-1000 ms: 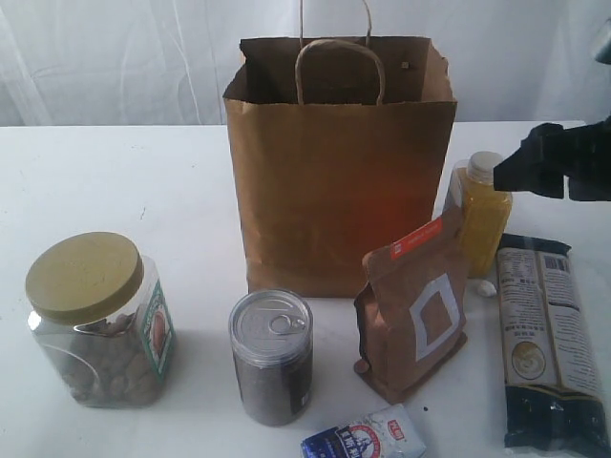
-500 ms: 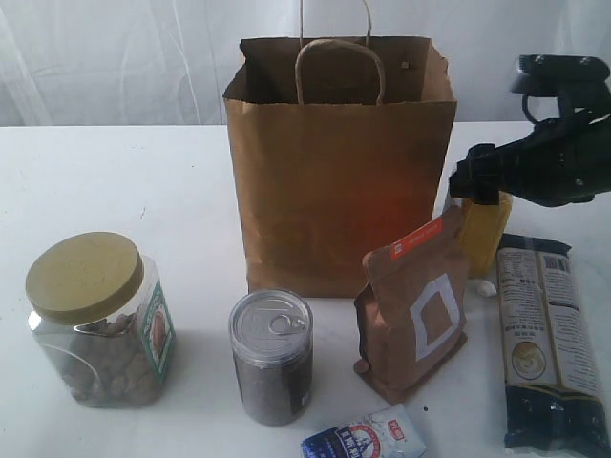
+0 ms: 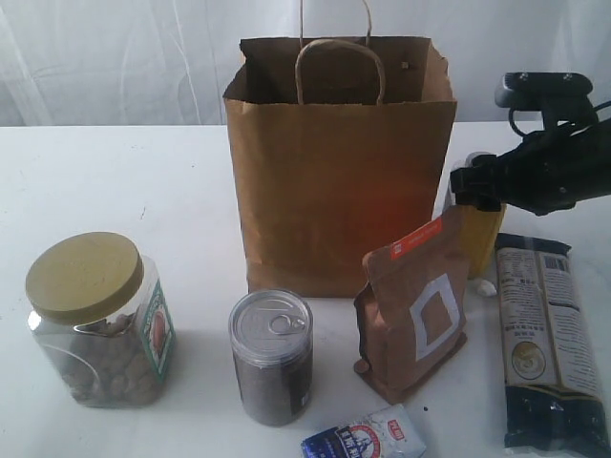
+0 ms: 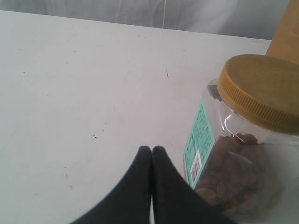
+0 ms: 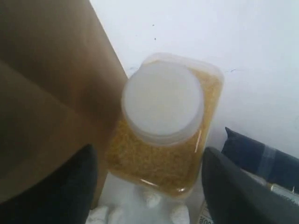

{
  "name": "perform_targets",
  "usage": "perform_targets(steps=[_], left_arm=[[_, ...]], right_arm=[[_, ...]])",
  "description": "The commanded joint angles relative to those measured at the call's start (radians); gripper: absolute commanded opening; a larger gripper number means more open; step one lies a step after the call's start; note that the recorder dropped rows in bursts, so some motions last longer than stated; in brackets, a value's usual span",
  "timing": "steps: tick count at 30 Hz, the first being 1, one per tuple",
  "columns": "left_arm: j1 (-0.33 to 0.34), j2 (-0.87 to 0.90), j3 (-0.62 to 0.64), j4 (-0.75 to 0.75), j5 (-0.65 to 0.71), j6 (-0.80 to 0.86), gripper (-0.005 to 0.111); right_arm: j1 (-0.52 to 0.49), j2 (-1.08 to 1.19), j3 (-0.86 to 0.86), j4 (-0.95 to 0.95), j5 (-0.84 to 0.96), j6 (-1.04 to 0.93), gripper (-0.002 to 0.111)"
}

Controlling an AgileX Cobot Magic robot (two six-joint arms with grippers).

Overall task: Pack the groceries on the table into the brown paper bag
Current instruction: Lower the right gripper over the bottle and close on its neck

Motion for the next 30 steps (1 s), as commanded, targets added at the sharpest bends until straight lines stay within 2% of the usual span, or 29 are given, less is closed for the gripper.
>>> perform_targets(steps=[1,4,10,26,30], left_arm=[[-0.002,-0.004,0.004,-0.004,0.001,-0.001,0.000],[-0.002,-0.004,0.004,-0.004,0.001,-0.001,0.000],[-0.002,-0.004,0.004,-0.004,0.001,-0.001,0.000],[-0.002,-0.004,0.004,-0.004,0.001,-0.001,0.000],[-0.002,-0.004,0.004,-0.004,0.001,-0.001,0.000]], right_arm=[[0.001,0.025,-0.003,0.002,-0.021,-0.011,0.059],[0.001,0.049,-0.003,0.002,-0.023,-0.011,0.059],[0.001,0.055,-0.003,0.002,-0.017,-0.011,0.069],[0.009,0.109,-0.003,0.025,-0.130,-0.003,0.069],[0.029,0.115,-0.003,0.025,-0.227,-0.003,0.064]])
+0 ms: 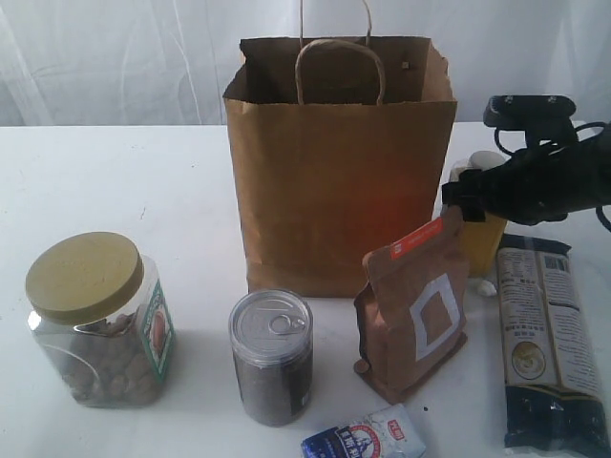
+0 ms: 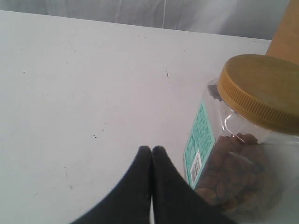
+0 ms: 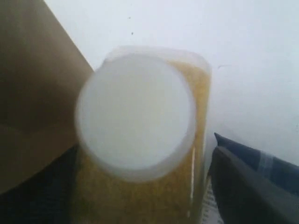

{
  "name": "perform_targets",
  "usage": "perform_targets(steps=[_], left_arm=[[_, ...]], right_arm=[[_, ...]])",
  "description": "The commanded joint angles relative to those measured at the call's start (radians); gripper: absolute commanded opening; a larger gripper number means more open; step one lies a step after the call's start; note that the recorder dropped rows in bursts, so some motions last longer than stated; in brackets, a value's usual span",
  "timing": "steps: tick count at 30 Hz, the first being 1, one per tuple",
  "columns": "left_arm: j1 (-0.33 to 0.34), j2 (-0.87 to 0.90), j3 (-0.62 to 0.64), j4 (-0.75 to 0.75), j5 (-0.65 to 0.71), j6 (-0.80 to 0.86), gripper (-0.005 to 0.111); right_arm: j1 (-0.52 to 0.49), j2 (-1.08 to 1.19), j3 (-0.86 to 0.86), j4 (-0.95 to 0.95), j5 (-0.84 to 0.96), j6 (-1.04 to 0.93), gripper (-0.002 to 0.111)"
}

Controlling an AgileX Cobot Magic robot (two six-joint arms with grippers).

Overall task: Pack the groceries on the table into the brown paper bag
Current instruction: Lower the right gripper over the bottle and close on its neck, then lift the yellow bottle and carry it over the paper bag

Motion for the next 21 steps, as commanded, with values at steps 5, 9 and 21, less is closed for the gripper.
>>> perform_targets(steps=[5,9,21], left_arm=[[-0.002,-0.004,0.004,-0.004,0.001,-0.001,0.000],[-0.002,-0.004,0.004,-0.004,0.001,-0.001,0.000],[-0.002,-0.004,0.004,-0.004,0.001,-0.001,0.000]], right_arm=[[0.026,0.005,-0.001,0.005,-0.116,-0.005,0.042],[0.026,0.001,-0.001,0.005,-0.116,-0.005,0.020],[0.026,-0.183,-0.001,-0.046,-0.145,-0.011,0.000]])
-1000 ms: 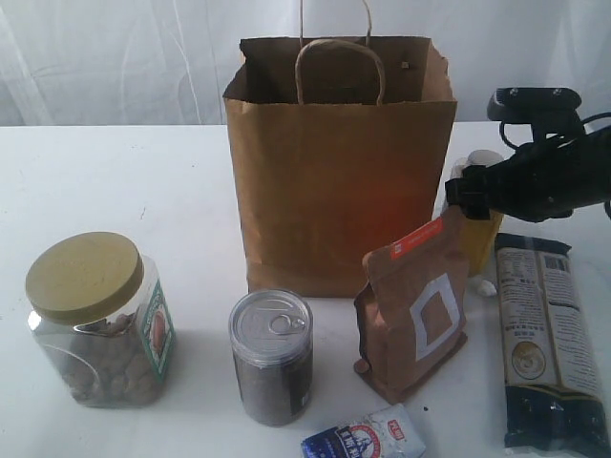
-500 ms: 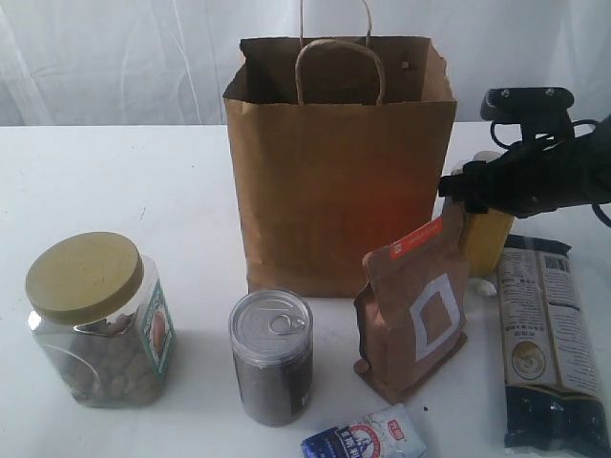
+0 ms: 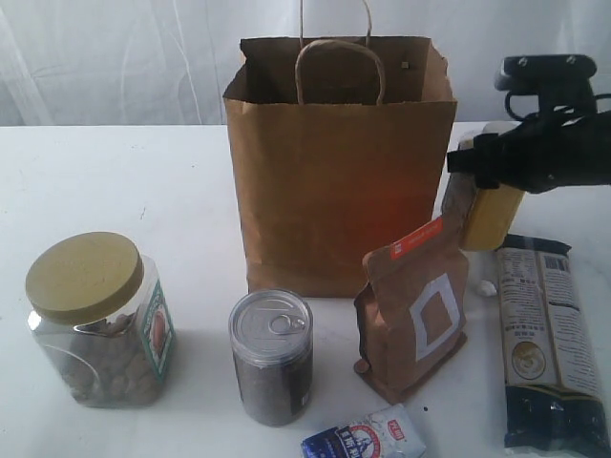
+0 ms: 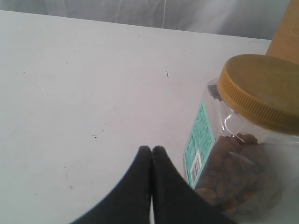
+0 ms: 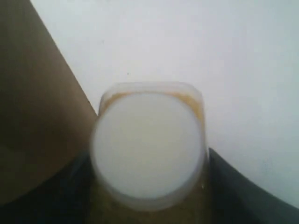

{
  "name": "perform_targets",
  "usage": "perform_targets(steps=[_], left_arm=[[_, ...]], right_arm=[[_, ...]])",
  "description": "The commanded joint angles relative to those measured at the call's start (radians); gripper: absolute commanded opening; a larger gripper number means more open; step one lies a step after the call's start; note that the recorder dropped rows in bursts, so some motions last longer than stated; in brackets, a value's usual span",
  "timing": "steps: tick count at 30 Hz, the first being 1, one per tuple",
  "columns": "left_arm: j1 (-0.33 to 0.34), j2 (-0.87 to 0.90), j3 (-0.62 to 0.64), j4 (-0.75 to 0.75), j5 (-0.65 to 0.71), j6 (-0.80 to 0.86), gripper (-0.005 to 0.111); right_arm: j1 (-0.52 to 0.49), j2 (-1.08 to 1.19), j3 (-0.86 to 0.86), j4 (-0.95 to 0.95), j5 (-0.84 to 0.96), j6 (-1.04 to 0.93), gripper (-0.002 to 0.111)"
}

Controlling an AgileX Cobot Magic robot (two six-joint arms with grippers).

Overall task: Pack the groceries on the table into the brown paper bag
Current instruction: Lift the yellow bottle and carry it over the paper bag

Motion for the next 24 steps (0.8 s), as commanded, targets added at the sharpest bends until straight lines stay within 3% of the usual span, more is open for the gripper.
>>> perform_targets(steps=[1,11,18,24], left_arm=[[-0.002,-0.004,0.004,-0.004,0.001,-0.001,0.000],[-0.002,-0.004,0.004,-0.004,0.001,-0.001,0.000],[-0.002,-0.004,0.004,-0.004,0.001,-0.001,0.000],[-0.002,-0.004,0.004,-0.004,0.001,-0.001,0.000]], right_arm=[[-0.001,-0.091,-0.011,-0.038,-0.042,-0.011,0.000],[-0.001,-0.308,-0.088,-0.054,-0.027,-0.011,0.000],[-0.001,-0.392,-0.274,-0.081,-0.010,-0.011,0.000],[-0.001,-0.363,-0.447,0.014,0.135,0.050,0.000]])
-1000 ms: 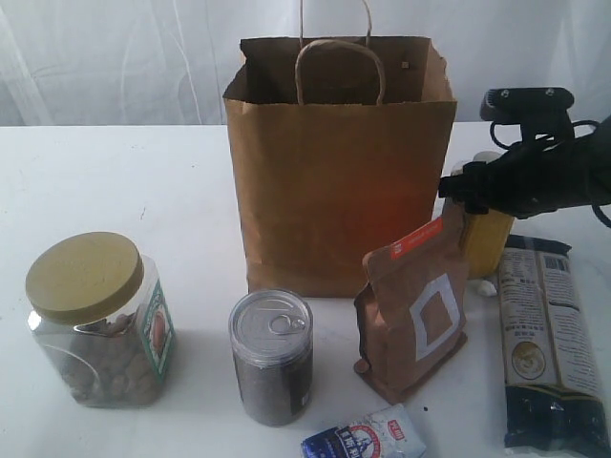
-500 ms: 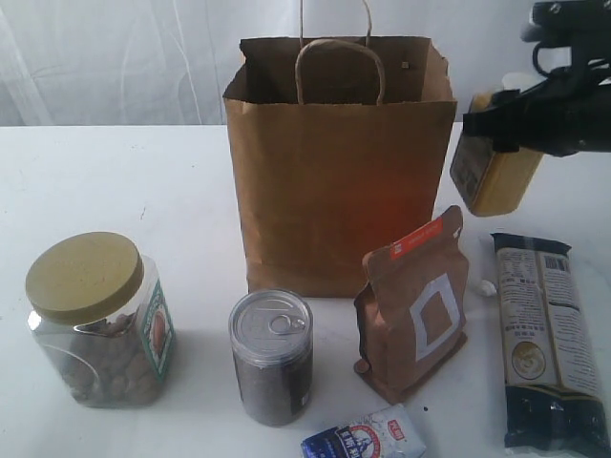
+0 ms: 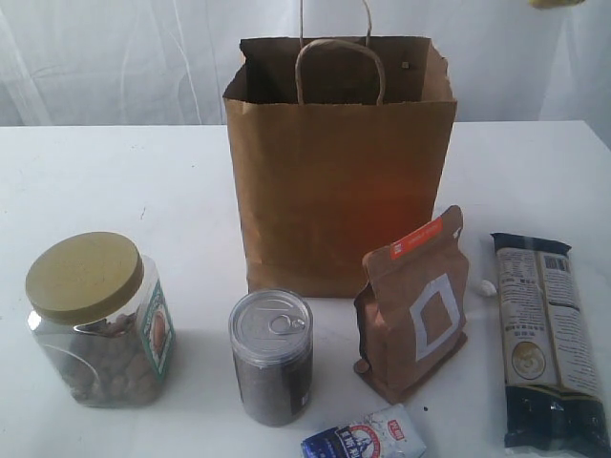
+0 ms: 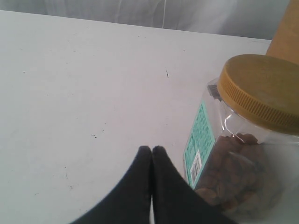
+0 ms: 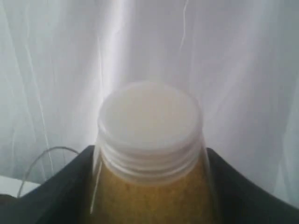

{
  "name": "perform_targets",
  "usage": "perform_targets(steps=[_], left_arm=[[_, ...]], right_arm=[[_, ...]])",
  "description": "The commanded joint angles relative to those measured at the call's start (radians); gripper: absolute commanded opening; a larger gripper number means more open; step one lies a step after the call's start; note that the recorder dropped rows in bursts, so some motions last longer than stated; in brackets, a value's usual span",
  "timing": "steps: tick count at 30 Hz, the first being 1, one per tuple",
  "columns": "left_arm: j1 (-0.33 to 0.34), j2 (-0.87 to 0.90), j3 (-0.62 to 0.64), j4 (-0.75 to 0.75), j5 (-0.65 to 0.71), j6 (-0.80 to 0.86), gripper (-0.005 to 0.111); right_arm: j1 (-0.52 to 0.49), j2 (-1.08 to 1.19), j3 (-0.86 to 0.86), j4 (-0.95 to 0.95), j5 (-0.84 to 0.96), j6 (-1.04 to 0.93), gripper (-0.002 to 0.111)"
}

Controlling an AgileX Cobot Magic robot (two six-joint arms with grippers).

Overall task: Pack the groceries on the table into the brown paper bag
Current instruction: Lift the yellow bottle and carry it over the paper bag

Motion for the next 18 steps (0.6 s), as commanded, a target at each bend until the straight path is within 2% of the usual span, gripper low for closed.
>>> perform_targets(steps=[1,8,11,18], left_arm=[[-0.002,-0.004,0.004,-0.004,0.001,-0.001,0.000],[-0.002,-0.004,0.004,-0.004,0.001,-0.001,0.000],[-0.002,-0.004,0.004,-0.004,0.001,-0.001,0.000],[-0.002,-0.004,0.004,-0.004,0.001,-0.001,0.000]], right_arm=[[-0.001,0.021,-0.142,0.128,0.085,0.035,0.000],[0.000,0.118,-0.301,0.383,0.153,0.003,0.000],[0.000,0.172,-0.352,0.474,0.242,-0.004,0.000],[0.000,0.289,-0.407,0.799,0.456,-0.275,0.000]])
